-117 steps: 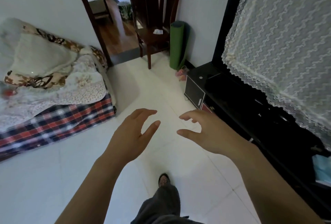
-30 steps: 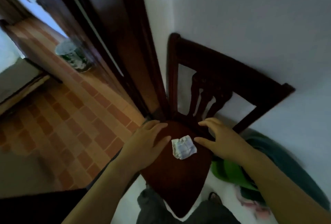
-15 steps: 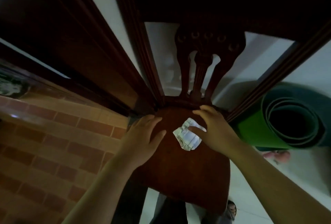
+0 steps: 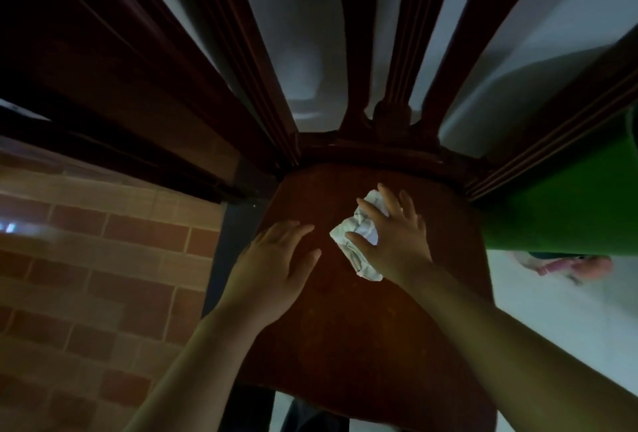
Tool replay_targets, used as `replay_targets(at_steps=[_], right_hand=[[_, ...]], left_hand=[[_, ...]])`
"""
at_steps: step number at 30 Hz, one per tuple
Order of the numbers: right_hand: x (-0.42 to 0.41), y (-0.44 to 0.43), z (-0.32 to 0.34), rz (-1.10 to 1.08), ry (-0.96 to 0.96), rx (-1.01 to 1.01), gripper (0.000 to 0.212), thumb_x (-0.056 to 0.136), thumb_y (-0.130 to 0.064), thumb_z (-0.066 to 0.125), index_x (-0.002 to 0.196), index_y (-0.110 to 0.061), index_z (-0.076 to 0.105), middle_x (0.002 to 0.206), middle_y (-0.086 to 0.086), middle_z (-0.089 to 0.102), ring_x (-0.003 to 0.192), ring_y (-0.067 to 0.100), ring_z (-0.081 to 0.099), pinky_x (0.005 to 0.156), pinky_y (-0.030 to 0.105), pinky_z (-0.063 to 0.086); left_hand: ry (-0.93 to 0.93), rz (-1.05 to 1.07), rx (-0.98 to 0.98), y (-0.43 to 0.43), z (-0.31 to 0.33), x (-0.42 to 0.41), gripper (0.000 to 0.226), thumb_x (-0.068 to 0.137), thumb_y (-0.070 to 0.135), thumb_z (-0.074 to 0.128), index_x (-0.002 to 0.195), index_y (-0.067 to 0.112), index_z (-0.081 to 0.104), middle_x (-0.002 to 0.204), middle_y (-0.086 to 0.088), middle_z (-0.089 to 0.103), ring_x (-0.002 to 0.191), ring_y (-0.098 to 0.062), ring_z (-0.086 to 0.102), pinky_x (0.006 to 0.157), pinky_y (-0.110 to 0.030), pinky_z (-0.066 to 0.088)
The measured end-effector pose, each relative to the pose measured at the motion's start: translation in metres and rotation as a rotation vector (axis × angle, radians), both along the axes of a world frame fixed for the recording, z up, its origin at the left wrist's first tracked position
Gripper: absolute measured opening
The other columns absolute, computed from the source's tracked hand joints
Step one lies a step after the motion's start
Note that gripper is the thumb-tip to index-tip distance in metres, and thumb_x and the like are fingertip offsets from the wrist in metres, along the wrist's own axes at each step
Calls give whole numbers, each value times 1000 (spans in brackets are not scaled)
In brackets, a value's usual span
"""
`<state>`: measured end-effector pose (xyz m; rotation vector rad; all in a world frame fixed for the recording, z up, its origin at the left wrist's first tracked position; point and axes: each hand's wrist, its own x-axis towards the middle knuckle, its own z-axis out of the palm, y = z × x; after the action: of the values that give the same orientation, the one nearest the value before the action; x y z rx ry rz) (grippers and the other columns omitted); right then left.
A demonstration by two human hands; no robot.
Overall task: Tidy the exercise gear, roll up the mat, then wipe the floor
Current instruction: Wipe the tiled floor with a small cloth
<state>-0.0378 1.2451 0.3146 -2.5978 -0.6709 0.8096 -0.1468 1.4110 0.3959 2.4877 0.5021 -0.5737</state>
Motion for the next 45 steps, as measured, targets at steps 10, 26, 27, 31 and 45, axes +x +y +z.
replay_targets(at_steps=[10,26,27,31,45], right_hand=[[-26,1,-33,-32,-148,-13,39,88,-44,53,125,-30,52,145,-3,33,132,27,30,99,54,30],[-81,-114,240,-391,-141,218,59,80,-48,65,133,-30,45,139,-12,44,123,14,42,102,30,36],[-85,-123,262,-442,-166,223,59,80,-49,64,132,-31,45,139,-14,43,124,13,41,102,29,35],[-105,-162,335,-660,-250,268,57,82,-49,63,133,-33,44,139,-18,41,124,8,37,103,23,29],[-220,-360,440,-1381,-481,504,46,80,-57,55,115,-27,57,109,-11,59,100,10,56,91,28,47]], left_hand=[[51,-47,-10,0,-17,1,53,91,54,30,140,33,33,148,9,32,135,-8,31,108,-38,35],[-83,-323,-77,-80,205,29,48,93,50,36,139,38,33,147,16,29,134,-4,28,109,-30,30],[-108,-351,-82,-87,224,33,47,93,49,36,139,38,33,147,16,29,134,-4,27,109,-29,29],[-213,-517,-117,-127,295,49,46,94,48,36,139,36,35,147,17,29,134,-1,25,105,-22,24],[-333,-1175,-284,-388,394,27,43,94,47,39,136,34,40,143,19,32,120,10,23,98,-14,21]])
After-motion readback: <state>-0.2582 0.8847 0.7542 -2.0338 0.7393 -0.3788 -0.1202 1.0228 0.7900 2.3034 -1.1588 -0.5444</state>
